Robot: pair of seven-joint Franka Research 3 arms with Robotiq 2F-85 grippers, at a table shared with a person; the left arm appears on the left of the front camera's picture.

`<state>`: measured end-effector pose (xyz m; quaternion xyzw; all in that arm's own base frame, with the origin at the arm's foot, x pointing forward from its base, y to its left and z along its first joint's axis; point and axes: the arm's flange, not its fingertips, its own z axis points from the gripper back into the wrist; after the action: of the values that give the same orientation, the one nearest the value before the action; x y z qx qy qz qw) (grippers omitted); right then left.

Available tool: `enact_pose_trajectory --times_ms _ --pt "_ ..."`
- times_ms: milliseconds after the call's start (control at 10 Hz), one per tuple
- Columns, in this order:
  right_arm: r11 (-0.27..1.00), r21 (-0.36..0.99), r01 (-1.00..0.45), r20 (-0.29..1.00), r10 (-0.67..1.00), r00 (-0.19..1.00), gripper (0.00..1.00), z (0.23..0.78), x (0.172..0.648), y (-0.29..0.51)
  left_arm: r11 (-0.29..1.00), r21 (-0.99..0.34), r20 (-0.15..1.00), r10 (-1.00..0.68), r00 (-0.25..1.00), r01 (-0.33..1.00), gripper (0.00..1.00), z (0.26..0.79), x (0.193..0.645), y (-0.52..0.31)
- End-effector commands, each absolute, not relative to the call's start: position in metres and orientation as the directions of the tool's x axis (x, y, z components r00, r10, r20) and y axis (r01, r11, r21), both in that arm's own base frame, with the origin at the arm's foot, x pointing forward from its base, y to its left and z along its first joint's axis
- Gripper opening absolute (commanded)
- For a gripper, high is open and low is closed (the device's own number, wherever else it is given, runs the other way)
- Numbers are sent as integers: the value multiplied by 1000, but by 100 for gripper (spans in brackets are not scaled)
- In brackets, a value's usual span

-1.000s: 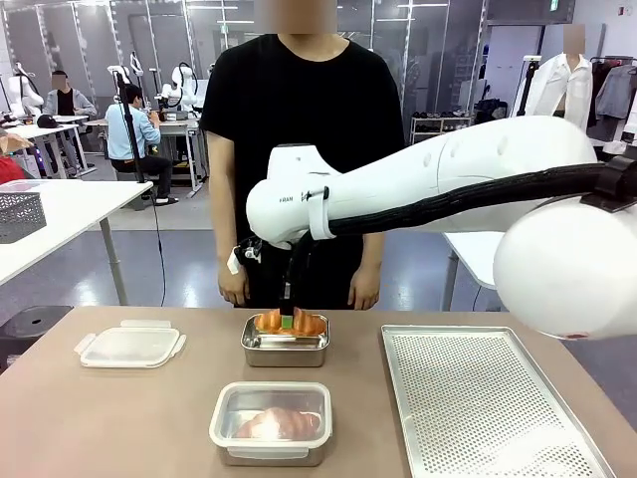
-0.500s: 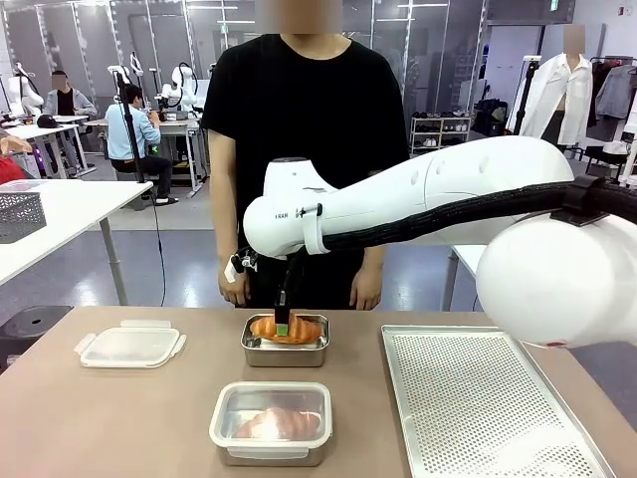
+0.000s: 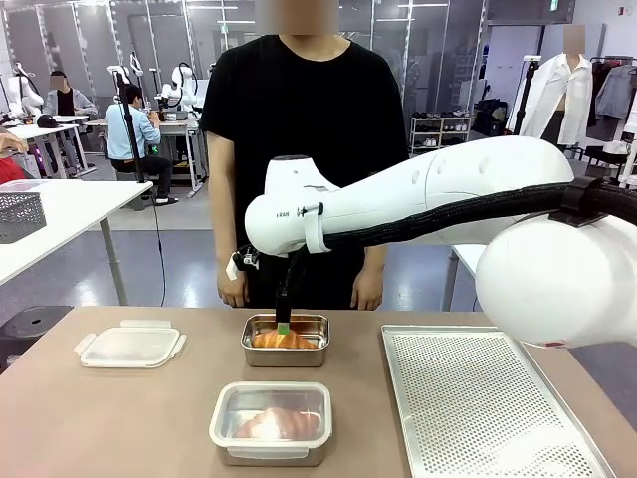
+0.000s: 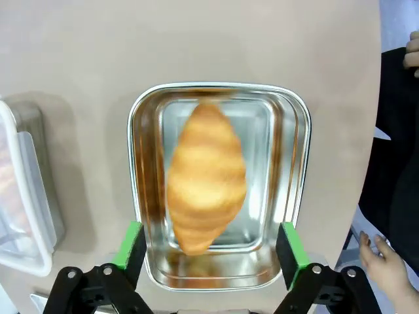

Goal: Place the bread into the airtight container.
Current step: Pick up a Butter Roll and place it into an empty Airtight Container.

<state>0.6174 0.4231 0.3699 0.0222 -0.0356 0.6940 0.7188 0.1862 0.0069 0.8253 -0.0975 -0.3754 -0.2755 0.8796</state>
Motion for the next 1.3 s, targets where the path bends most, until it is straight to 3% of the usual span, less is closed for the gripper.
enact_pose_trajectory --times_ms 0,1200 --pt "51 -19 -999 51 997 50 100 372 625 418 828 39 713 -415 565 559 100 828 186 6" --pt "36 -18 -999 82 996 34 100 370 617 423 828 39 713 -415 565 559 100 828 186 6"
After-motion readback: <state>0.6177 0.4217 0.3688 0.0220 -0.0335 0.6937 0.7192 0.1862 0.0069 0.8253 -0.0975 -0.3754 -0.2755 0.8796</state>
